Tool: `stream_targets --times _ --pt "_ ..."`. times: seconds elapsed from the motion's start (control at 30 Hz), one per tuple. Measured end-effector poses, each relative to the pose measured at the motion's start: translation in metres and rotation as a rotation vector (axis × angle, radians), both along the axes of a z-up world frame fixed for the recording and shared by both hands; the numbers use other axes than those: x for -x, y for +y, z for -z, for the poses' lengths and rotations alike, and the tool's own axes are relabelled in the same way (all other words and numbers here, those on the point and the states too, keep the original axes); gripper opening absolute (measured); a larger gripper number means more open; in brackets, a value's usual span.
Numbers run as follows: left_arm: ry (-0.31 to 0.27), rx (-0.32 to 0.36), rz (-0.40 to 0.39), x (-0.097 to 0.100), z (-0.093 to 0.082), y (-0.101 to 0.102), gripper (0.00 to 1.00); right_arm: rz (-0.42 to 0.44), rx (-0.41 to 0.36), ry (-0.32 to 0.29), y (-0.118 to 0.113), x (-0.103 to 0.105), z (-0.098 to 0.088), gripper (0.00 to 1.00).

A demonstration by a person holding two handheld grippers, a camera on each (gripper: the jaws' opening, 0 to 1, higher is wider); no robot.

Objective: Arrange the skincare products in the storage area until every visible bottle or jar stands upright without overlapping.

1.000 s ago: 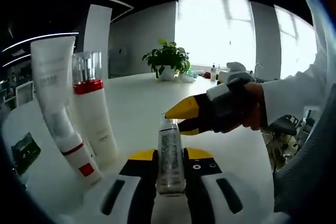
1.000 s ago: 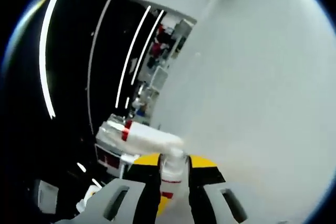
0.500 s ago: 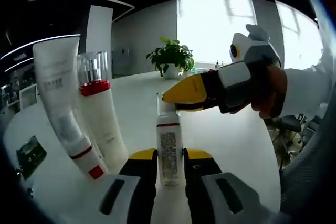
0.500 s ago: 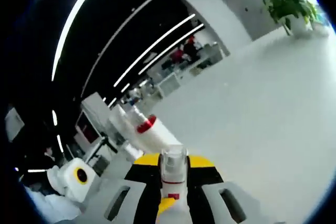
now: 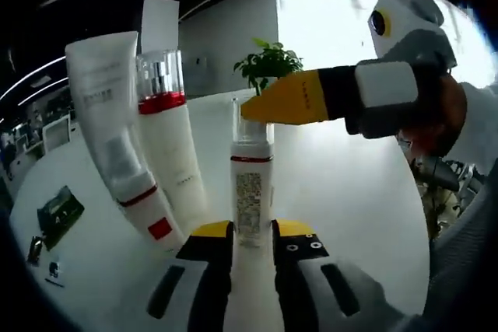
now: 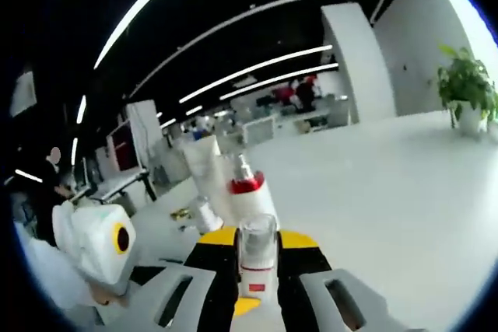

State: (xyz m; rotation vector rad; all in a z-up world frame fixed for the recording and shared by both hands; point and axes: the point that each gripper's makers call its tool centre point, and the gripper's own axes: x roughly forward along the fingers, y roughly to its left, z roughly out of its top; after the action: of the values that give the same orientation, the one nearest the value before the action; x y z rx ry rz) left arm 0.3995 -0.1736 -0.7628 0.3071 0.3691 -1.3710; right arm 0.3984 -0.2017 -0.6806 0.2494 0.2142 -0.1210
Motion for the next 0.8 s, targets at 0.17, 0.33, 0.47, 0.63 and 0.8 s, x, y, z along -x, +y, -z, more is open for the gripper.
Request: stream_targets --times 0.17,0.33,0.47,0.63,0.8 --pt "0.04 -0.034 -0.033 -0.004 0.006 0.007 0.07 -0.03 0.114 0.008 0.008 -0.007 -0.003 0.11" --pt "0.043 -0.027 0.002 0.002 0.002 0.008 0.02 -0.045 0.124 0.004 0.01 -0.017 -0.002 0.11" --pt "0.065 -0.002 0.037 0.008 0.0 0.002 0.03 -0.038 0.141 0.014 0.01 -0.022 -0.003 0.11" --pt "0.066 0.013 0.051 0.011 -0.001 -0.003 0.04 -0.049 0.187 0.014 0.016 -0.021 -0.003 0.11" --pt "0.065 -0.001 0.029 0.006 0.004 -0.001 0.05 -0.053 0.213 0.015 0.016 -0.02 -0.003 0.12"
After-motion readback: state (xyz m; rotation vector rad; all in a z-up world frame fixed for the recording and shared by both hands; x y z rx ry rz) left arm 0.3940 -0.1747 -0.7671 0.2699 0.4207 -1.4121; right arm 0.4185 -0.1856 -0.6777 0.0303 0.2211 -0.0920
